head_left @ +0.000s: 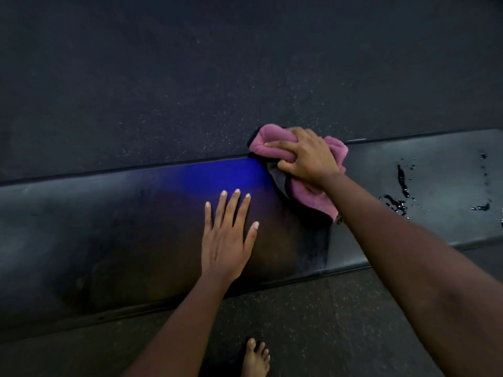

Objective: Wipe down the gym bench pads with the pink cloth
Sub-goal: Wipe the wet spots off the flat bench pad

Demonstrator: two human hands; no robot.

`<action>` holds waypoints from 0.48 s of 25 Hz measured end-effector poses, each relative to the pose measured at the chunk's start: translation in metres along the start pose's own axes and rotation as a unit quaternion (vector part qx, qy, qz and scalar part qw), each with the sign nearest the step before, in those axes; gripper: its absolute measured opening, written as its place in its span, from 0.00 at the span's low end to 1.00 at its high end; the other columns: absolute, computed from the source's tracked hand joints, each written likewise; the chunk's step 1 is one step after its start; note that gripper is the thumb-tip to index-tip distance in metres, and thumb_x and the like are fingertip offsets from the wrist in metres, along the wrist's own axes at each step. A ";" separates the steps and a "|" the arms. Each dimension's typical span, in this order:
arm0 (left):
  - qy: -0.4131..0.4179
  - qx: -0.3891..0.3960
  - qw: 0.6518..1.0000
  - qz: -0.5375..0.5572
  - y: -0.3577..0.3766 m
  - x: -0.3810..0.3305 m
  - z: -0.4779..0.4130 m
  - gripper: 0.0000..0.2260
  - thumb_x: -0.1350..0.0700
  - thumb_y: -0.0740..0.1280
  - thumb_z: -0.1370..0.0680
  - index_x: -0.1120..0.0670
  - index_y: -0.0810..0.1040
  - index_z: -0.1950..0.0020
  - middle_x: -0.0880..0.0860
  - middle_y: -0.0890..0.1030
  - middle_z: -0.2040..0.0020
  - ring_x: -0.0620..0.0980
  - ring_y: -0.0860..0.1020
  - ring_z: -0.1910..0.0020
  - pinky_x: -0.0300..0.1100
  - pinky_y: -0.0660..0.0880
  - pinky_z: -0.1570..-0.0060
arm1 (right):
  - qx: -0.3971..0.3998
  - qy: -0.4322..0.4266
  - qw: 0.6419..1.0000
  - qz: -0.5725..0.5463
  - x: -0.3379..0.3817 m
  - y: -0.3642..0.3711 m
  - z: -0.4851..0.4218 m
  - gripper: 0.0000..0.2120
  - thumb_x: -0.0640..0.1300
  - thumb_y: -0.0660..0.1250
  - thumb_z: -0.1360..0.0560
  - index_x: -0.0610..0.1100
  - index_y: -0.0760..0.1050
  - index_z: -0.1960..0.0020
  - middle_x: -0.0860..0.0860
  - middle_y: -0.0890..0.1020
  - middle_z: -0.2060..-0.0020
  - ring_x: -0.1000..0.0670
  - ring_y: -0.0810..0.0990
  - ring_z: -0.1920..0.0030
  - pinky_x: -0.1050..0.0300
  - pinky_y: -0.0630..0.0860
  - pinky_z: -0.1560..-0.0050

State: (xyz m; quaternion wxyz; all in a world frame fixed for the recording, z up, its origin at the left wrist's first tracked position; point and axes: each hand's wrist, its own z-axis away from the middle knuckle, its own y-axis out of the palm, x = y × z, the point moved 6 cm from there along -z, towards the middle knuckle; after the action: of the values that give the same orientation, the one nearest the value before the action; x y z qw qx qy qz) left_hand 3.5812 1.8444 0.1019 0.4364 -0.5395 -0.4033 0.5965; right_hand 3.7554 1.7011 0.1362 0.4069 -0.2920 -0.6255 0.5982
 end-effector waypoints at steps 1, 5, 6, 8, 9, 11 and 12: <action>0.011 -0.002 1.000 -0.028 0.004 -0.002 0.000 0.27 0.40 0.39 0.22 0.48 0.45 0.25 0.52 0.52 0.22 0.51 0.44 0.24 0.51 0.38 0.26 | 0.007 -0.004 1.000 -0.002 -0.007 -0.001 -0.004 0.21 0.54 0.63 0.29 0.60 0.73 0.37 0.45 0.72 0.37 0.41 0.72 0.44 0.45 0.70 0.43; 0.017 -0.011 0.998 -0.058 0.006 0.000 0.000 0.27 0.41 0.44 0.21 0.49 0.51 0.24 0.54 0.57 0.23 0.53 0.50 0.24 0.52 0.43 0.26 | -0.012 -0.020 1.000 -0.016 -0.011 -0.003 0.029 0.23 0.57 0.57 0.32 0.61 0.74 0.38 0.45 0.73 0.37 0.42 0.74 0.48 0.45 0.72 0.48; 0.018 -0.008 0.998 -0.054 0.006 -0.002 0.000 0.27 0.41 0.45 0.22 0.49 0.51 0.24 0.54 0.57 0.23 0.53 0.50 0.24 0.53 0.44 0.26 | -0.021 -0.010 0.999 -0.025 -0.012 -0.002 0.049 0.23 0.56 0.57 0.33 0.60 0.74 0.39 0.44 0.73 0.38 0.41 0.74 0.49 0.45 0.73 0.50; 0.020 -0.001 0.999 -0.050 0.005 -0.004 0.001 0.27 0.41 0.45 0.22 0.50 0.51 0.24 0.54 0.56 0.23 0.53 0.49 0.24 0.53 0.45 0.27 | -0.036 -0.001 0.999 -0.031 -0.015 0.002 0.098 0.22 0.56 0.59 0.34 0.60 0.74 0.40 0.44 0.75 0.41 0.41 0.75 0.50 0.45 0.73 0.52; 0.022 0.000 0.998 -0.051 0.005 -0.004 0.001 0.27 0.41 0.45 0.22 0.50 0.51 0.24 0.54 0.56 0.23 0.53 0.49 0.24 0.54 0.45 0.27 | -0.040 0.002 0.999 -0.031 -0.016 0.004 0.123 0.22 0.56 0.60 0.34 0.61 0.74 0.40 0.45 0.76 0.42 0.41 0.75 0.50 0.45 0.73 0.51; 0.017 0.002 0.999 -0.047 0.003 -0.002 0.000 0.28 0.41 0.44 0.22 0.50 0.52 0.24 0.55 0.56 0.23 0.52 0.48 0.24 0.53 0.44 0.27 | -0.038 0.004 0.999 -0.032 -0.019 0.009 0.167 0.22 0.56 0.61 0.35 0.62 0.72 0.41 0.46 0.76 0.41 0.42 0.75 0.49 0.47 0.70 0.49; 0.010 0.004 0.999 -0.038 0.002 -0.001 0.001 0.28 0.41 0.43 0.22 0.50 0.52 0.24 0.55 0.56 0.23 0.52 0.47 0.24 0.53 0.43 0.27 | -0.036 0.001 0.999 -0.031 -0.022 0.011 0.187 0.22 0.56 0.62 0.35 0.63 0.71 0.40 0.48 0.75 0.40 0.44 0.73 0.47 0.49 0.67 0.47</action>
State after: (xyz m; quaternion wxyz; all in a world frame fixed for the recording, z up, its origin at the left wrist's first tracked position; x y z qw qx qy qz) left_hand 3.5799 1.8423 0.1002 0.4652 -0.5279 -0.4169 0.5754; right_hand 3.6043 1.5882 0.1308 0.4152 -0.2875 -0.6552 0.5619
